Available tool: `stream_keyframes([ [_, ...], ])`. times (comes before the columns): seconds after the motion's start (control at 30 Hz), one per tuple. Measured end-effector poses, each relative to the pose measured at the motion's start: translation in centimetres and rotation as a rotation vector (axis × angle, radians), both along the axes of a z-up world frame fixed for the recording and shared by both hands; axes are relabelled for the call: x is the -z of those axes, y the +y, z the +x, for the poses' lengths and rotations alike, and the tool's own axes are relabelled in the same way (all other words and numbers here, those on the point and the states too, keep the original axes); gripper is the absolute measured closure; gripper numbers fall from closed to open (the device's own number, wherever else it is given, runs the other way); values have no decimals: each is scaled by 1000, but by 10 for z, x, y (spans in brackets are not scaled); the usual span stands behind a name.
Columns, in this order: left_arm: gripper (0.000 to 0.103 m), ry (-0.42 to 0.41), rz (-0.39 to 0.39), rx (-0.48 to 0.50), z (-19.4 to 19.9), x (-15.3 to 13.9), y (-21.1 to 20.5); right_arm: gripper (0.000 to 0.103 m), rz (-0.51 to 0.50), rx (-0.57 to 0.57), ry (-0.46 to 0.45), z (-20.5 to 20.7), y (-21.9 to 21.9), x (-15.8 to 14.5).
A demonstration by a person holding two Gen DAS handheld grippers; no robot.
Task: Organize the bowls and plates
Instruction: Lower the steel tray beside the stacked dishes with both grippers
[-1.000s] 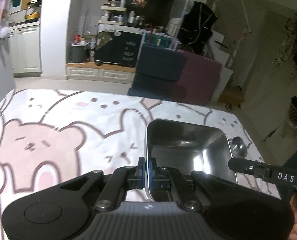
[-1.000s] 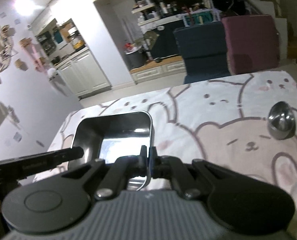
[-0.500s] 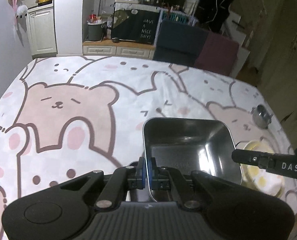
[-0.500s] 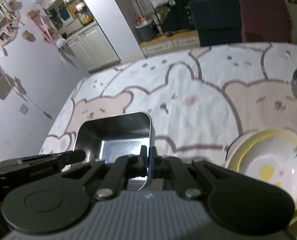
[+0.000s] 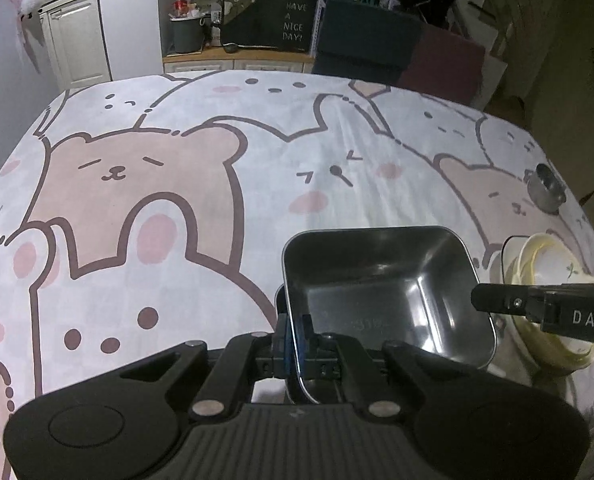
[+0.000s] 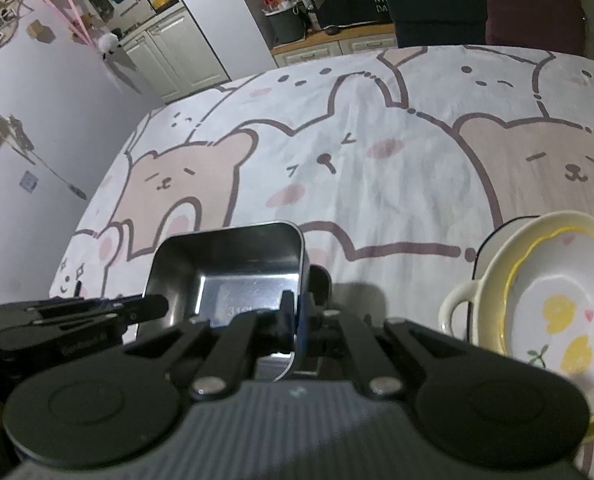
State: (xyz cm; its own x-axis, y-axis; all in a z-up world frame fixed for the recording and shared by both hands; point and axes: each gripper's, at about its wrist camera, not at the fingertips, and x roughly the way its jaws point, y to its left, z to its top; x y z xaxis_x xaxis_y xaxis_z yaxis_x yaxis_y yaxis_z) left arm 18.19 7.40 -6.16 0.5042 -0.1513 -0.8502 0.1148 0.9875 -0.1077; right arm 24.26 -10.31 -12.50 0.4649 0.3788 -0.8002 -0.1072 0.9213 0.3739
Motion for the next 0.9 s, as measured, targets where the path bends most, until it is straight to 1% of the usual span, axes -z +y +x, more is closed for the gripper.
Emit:
stream_keyframes([
  [0.2,100,19,20,5,2,7,-1,100,-37,-13,25,4,7,10],
  [0.43,99,47,47,11,3,18,-3,100,-37,-27,40,6,10,14],
  [0.63,98,35,101,29,2,22,-9,100,-48,-36,48,8,10,17],
  [0.9,98,38,117,39,3,24,-12,99,-83,-52,59,9,15,22],
])
